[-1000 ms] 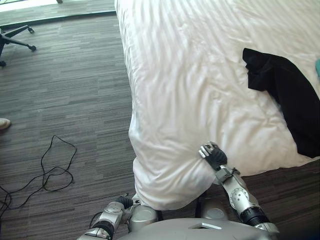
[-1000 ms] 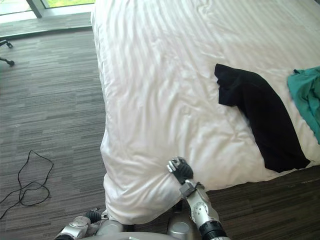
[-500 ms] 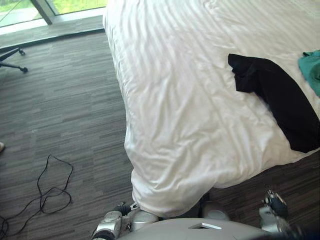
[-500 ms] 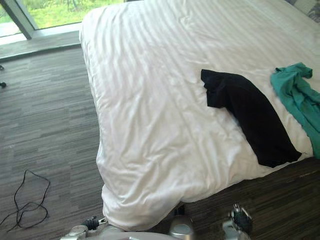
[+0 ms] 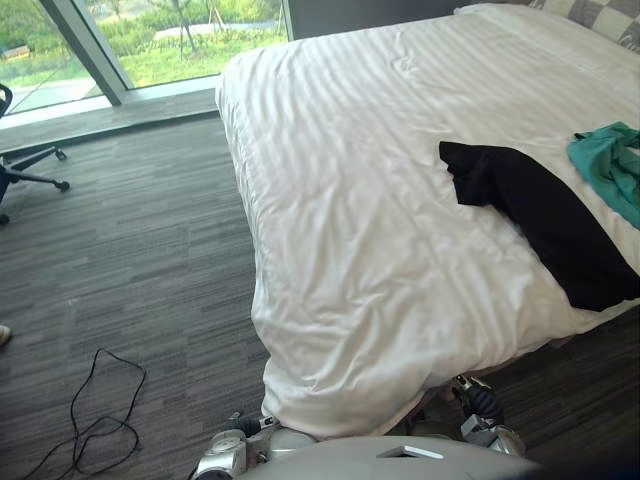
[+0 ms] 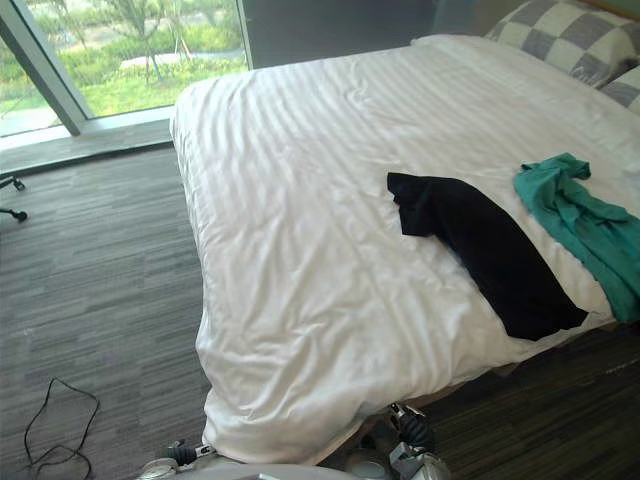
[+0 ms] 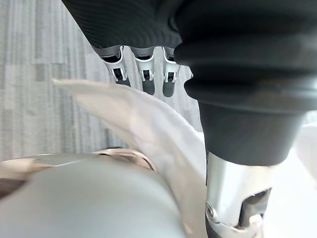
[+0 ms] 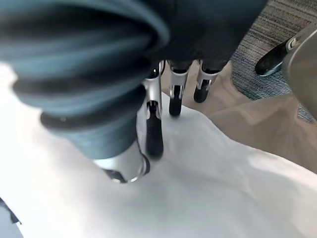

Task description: Tidy the bed and pick cloth on bed and put in laundry

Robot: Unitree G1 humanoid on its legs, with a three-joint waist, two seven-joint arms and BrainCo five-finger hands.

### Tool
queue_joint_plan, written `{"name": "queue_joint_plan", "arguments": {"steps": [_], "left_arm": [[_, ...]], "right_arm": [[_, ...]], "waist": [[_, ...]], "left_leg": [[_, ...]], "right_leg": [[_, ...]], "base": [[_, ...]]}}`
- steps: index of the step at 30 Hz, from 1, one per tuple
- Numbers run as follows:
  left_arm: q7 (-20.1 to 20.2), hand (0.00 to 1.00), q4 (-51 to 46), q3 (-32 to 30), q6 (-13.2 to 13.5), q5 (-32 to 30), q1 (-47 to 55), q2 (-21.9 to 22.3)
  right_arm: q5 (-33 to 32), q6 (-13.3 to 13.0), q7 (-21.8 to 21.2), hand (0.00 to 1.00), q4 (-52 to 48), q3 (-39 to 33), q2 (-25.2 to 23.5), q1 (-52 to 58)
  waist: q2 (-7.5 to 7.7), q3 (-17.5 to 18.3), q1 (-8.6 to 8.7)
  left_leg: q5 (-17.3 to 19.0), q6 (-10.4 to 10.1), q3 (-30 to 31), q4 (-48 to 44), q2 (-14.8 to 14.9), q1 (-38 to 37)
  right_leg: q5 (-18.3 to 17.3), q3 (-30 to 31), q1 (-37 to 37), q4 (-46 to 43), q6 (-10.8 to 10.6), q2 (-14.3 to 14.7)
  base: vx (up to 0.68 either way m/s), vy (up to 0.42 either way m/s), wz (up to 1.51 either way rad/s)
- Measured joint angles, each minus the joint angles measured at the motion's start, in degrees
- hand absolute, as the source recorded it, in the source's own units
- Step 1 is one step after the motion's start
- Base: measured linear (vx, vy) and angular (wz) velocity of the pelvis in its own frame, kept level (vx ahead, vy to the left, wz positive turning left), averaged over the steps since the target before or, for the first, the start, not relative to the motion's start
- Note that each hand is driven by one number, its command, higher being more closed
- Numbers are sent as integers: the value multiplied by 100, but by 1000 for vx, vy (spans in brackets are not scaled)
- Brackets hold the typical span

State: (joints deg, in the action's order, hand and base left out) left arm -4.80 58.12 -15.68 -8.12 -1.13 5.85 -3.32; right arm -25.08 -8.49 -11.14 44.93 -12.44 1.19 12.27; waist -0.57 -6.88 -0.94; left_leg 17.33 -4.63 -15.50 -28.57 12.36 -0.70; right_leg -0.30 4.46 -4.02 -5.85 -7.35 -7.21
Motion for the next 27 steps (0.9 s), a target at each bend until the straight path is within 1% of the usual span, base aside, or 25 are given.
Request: {"name": "queue_joint_plan", "arguments": {"steps": [1, 2, 3, 4, 5, 7, 8, 9, 10, 11, 12, 13, 14, 16, 18, 19, 20, 21, 22, 23, 24, 25, 26, 27], "left_arm": [[37, 0, 23, 5, -10, -4, 9, -5], [78, 0, 54, 27, -4, -6, 4, -29], [122, 0, 102, 139, -4, -16, 10, -140], [158, 0, 153, 271, -11, -16, -66, -331], [220, 0, 168, 425, -20, -44, -120, -452], [248, 0, 187, 693, -48, -75, -229, -513], [244, 0, 192, 775, -49, -72, -283, -497], [234, 0, 192, 929, -51, -72, -365, -414], [240, 0, 195, 1088, -91, -79, -399, -267], [242, 0, 196, 1161, -128, -87, -408, -195], [287, 0, 163, 1251, -158, -186, -450, -61], [410, 0, 172, 1337, -174, -302, -515, -60], [470, 0, 175, 1348, -176, -356, -511, -59], [518, 0, 181, 1405, -241, -502, -523, -25], [576, 0, 170, 1467, -359, -524, -571, -46], [583, 0, 171, 1459, -419, -528, -586, -62], [586, 0, 174, 1448, -511, -526, -601, -108], [591, 0, 188, 1445, -537, -533, -605, -144], [625, 0, 196, 1440, -541, -528, -624, -189], [642, 0, 195, 1434, -543, -518, -653, -283], [642, 0, 196, 1429, -592, -503, -658, -361], [682, 0, 434, 1408, -624, -559, -747, -461], [705, 0, 548, 1413, -619, -591, -751, -522], [700, 0, 581, 1495, -599, -626, -802, -606]], "right_arm": [[-2, -5, 7, 0, 16, 44, 23, -4], [-7, -2, 25, 0, 32, 60, 58, -49], [-9, 1, 47, 0, 151, 65, 69, -57], [-15, 3, 79, 0, 215, 94, -48, -43], [-52, -2, 126, 0, 218, 89, -121, 6], [-78, -63, 173, 0, 216, 91, -113, 120], [-78, -84, 175, 0, 217, 92, -114, 155], [-54, -84, 199, 0, 248, 90, -107, 169], [-46, -91, 235, 0, 247, 127, -104, 159], [-46, -104, 245, 0, 247, 140, -103, 160], [-47, -142, 281, 0, 244, 179, -101, 148], [-48, -216, 303, 0, 243, 236, -105, 111], [-48, -238, 316, 0, 243, 244, -108, 107], [-51, -309, 377, 0, 196, 245, -109, 97], [-49, -318, 417, 0, 176, 379, -108, 146], [-52, -323, 416, 0, 161, 431, -114, 147], [-59, -345, 407, 0, 116, 500, -133, 109], [-62, -385, 405, 0, 114, 507, -132, 50], [-65, -456, 402, 0, 119, 468, -90, -74], [-57, -504, 386, 0, 126, 491, -103, -142], [-49, -520, 367, 0, 192, 490, -66, -101], [-35, -559, 333, 0, 283, 587, 2, -174], [-9, -600, 307, 0, 338, 645, -6, -213], [76, -614, 264, 0, 588, 650, -56, -400]], "waist": [[-15, 11, 22], [-26, 24, 56], [-17, 198, 197], [239, 184, 238], [361, 170, 293], [418, 166, 323], [413, 165, 351], [367, 148, 393], [239, 150, 472], [195, 148, 492], [181, 128, 489], [226, 121, 449], [244, 112, 463], [253, 70, 495], [310, 55, 490], [329, 45, 483], [340, 39, 455], [298, 37, 439], [115, -21, 445], [253, -160, 496], [366, -127, 482], [297, -170, 527], [312, -198, 561], [413, -336, 602]], "left_leg": [[242, -70, 342, -189, -8, -42], [383, -65, 421, -83, -48, -38], [672, -43, 362, 365, -160, -67], [554, 31, 165, 455, -328, -69], [511, 68, 95, 469, -414, -68], [521, 127, -128, 454, -535, -137], [537, 169, -160, 486, -576, -164], [441, 245, -270, 693, -597, -288], [325, 244, -315, 900, -529, -409], [283, 226, -316, 991, -507, -463], [216, 144, -344, 1187, -520, -601], [176, 81, -370, 1336, -587, -738], [158, 62, -368, 1404, -625, -802], [57, 49, -293, 1659, -679, -970], [34, 37, -318, 1824, -699, -1116], [25, 57, -321, 1863, -719, -1148], [-16, 118, -353, 1996, -759, -1203], [-108, 184, -466, 2200, -754, -1266], [-245, 213, -691, 2367, -663, -1333], [-303, 143, -930, 2354, -731, -1477], [-250, 87, -1070, 2316, -905, -1616], [-327, 240, -1165, 2227, -933, -1527], [-444, 428, -1225, 2017, -926, -1348], [-234, 596, -1185, 1840, -950, -992]], "right_leg": [[121, 221, -148, -34, -16, 110], [172, 287, -233, -37, 3, 142], [303, 250, -509, -93, 96, 102], [418, 258, -669, -153, 189, -60], [566, 199, -706, -217, 243, -109], [693, 112, -658, 1, 400, -175], [676, 109, -623, 71, 410, -213], [460, 78, -595, 77, 473, -229], [457, -106, -611, -226, 560, -124], [493, -155, -593, -433, 590, -42], [323, -322, -541, -647, 556, 65], [196, -356, -539, -669, 440, 73], [151, -364, -549, -712, 411, 93], [-3, -349, -630, -933, 473, 185], [-212, -234, -803, -1258, 579, 316], [-232, -199, -823, -1271, 610, 351], [-243, -152, -843, -1160, 809, 433], [-316, -358, -852, -1027, 1135, 442], [-681, -776, -1048, -1494, 1190, 306], [-748, -1194, -1303, -2807, 1162, -50], [-728, -1532, -1235, -3045, 1248, -180], [-519, -1652, -1237, -2789, 1548, -48], [-267, -1647, -1221, -2476, 1664, 3], [360, -1558, -1064, -1593, 1568, 117]], "base": [[-210, 173, -150], [-275, 194, -114], [-286, 206, -79], [-334, 202, -69], [-248, 137, -65], [-208, 101, -61], [-174, 98, -43], [-120, 32, -21], [-72, -2, -18], [5, -37, -17], [58, -47, -36], [66, -49, -43], [47, -38, -45], [95, -52, -26], [126, -87, -34], [70, -42, -56], [44, 21, -67], [37, 43, -86], [23, 32, -83], [81, 18, -88], [120, 59, -119], [95, 88, -117], [-69, 84, -112], [-192, 34, -130]]}}
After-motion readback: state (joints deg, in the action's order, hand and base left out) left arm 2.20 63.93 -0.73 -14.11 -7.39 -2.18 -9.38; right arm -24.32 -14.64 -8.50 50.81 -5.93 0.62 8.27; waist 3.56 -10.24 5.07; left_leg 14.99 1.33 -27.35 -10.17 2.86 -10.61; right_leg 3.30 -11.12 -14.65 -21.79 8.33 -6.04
